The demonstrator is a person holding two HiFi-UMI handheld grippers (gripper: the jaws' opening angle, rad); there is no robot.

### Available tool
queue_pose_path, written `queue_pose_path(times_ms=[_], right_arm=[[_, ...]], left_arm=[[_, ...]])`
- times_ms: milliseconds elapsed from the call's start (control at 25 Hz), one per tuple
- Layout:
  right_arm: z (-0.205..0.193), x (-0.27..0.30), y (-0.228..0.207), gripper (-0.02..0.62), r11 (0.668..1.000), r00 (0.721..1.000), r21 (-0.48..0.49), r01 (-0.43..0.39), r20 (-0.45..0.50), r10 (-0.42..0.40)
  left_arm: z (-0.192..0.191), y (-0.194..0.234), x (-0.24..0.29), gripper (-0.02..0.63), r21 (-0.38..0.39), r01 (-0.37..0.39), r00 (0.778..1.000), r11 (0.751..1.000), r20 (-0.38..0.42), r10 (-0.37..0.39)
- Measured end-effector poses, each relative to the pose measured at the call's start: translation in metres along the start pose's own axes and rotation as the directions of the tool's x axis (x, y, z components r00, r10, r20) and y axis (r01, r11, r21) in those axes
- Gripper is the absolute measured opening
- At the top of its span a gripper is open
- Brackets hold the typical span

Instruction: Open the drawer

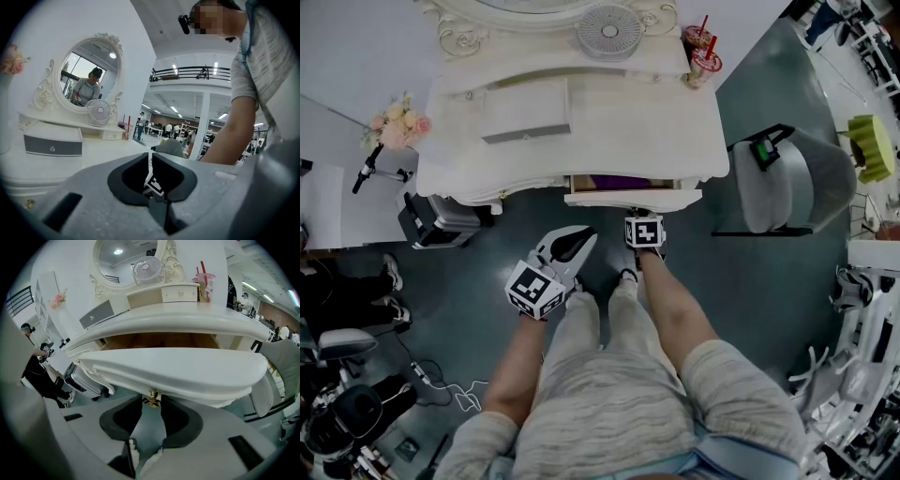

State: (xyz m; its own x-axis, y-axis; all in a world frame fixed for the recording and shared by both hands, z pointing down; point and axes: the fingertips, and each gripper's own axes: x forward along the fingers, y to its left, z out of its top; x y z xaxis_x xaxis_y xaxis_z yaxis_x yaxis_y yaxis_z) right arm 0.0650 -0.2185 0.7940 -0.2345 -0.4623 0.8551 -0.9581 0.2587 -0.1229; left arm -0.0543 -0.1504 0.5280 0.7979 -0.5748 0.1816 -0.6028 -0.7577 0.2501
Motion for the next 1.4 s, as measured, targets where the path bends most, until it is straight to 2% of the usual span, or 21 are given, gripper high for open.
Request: queue_pose_path(times_ms=[1400], right_arm=[[-0.078,-0.041,0.017,0.123,1.000,0.998,0.017,-0.011,-0.057,0.012]], left_arm=[[0.016,-0.013,0.009,0.034,0.026,0.057,0.998,0.998,0.001,-0.057]])
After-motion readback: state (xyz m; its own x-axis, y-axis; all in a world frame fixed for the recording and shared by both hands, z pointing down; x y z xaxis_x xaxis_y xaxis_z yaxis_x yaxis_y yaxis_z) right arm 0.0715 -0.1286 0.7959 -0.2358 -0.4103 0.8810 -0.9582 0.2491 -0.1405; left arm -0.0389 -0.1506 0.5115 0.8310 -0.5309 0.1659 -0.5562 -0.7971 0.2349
